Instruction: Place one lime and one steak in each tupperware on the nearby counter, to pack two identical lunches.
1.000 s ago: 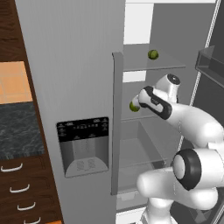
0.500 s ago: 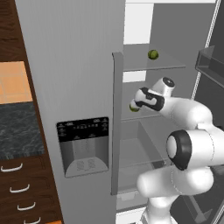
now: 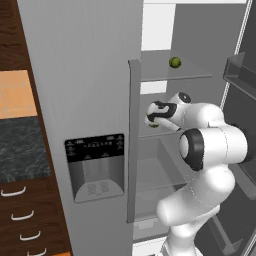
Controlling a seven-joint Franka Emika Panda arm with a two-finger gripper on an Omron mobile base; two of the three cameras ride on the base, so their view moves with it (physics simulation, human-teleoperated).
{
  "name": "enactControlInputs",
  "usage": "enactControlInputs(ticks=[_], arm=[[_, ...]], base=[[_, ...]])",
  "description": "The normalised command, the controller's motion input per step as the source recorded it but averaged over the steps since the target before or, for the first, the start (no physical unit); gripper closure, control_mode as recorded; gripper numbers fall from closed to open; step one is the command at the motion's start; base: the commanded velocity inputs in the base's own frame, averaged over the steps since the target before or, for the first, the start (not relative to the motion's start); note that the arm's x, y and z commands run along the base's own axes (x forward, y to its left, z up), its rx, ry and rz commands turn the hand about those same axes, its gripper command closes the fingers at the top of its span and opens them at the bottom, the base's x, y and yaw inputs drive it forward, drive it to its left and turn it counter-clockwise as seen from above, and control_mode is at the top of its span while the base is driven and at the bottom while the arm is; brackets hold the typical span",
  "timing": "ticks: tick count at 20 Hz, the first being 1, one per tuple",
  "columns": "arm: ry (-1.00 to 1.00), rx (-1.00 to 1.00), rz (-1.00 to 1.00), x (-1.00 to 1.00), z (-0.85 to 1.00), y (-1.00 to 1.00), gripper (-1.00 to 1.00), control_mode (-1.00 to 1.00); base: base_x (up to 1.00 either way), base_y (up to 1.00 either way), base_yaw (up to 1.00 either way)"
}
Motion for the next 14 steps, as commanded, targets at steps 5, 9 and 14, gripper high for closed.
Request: enactControlInputs(ticks=[5, 9, 14], arm=[[0.0, 0.0, 0.01, 0.46, -0.22, 0.0, -1.0, -1.0], [0.0, 0.0, 0.0, 0.46, -0.19, 0.0, -1.0, -1.0], [0.0, -0.01, 0.0, 0.15, -0.33, 0.0, -1.0, -1.0]], base=[[0.0, 0.0, 0.0], [0.0, 0.0, 0.0], [0.0, 0.0, 0.0]])
